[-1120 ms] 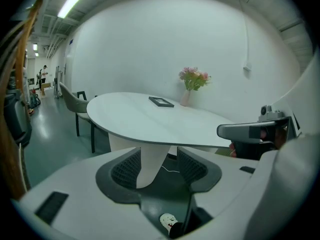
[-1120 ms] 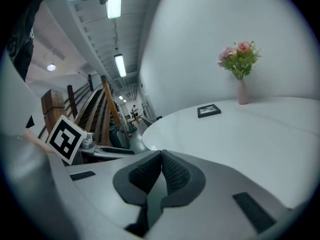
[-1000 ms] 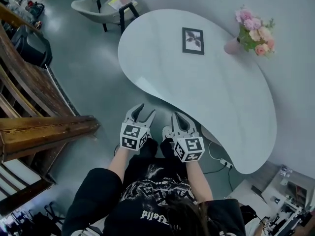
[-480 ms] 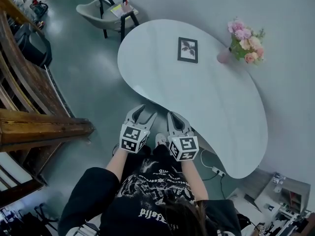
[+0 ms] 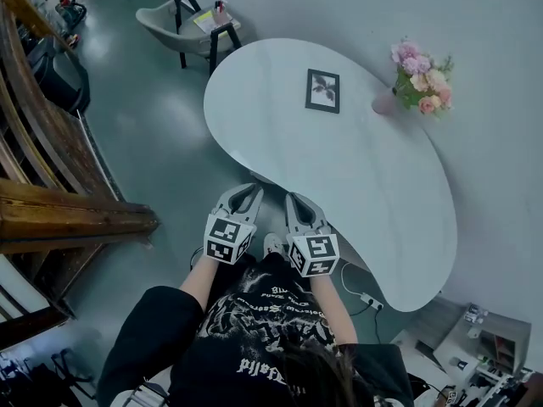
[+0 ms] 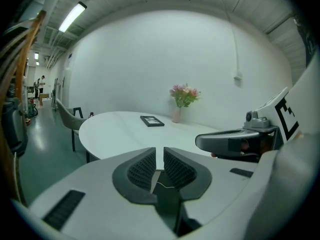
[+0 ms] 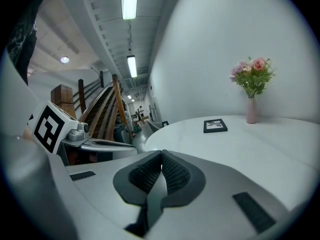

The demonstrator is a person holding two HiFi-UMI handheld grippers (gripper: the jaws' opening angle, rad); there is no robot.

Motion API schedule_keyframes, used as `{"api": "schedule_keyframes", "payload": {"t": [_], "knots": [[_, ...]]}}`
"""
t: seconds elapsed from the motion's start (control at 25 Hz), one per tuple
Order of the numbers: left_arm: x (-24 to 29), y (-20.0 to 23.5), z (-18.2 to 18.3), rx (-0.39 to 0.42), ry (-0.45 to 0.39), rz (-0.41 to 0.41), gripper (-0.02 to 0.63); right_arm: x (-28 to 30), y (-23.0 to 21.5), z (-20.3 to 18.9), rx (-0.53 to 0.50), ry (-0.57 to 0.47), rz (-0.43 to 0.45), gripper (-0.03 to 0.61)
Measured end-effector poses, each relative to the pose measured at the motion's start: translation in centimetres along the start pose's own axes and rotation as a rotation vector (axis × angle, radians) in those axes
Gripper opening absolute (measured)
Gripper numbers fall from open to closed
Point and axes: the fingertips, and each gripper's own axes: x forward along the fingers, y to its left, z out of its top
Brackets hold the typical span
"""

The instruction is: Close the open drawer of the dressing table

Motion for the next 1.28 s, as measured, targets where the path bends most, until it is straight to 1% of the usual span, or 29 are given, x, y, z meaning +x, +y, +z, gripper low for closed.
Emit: {"api": "schedule_keyframes", "payload": {"t": [0.04,0.16,0.28,0.44,0.6,0.72,0.92,1.28], "knots": [[-0.1,0.0,0.0,-0.001,-0.002,0.002,0.051,0.0,0.1,0.0,0.006,-0.001,0.005,0.026],[-0.3,-0.1,0.1,-0.003,-0.008,-0.006,0.032,0.2,0.1,0.1,0.024,-0.006,0.013,0.026],[-0.4,-0.4,0.0,0.011,0.0,-0.025,0.026,0.3,0.1,0.0,-0.005,0.003,0.004,0.026],[-0.6,-0.4,0.0,0.026,0.0,-0.026,0.026,0.4,0.5,-0.2,-0.042,0.015,-0.001,0.026],[-0.6,-0.2,-0.2,0.034,0.002,-0.025,0.026,0.6,0.7,-0.3,-0.039,0.017,0.013,0.026],[-0.5,-0.1,-0.1,0.033,-0.002,-0.021,0.026,0.7,0.5,-0.2,-0.034,0.016,0.007,0.026],[-0.7,0.7,0.1,0.031,-0.021,0.024,0.026,0.8,0.5,-0.5,-0.049,0.024,-0.001,0.026],[-0.7,0.7,-0.3,0.017,-0.022,0.01,0.026,0.8,0.3,-0.6,-0.044,0.02,-0.009,0.026]]}}
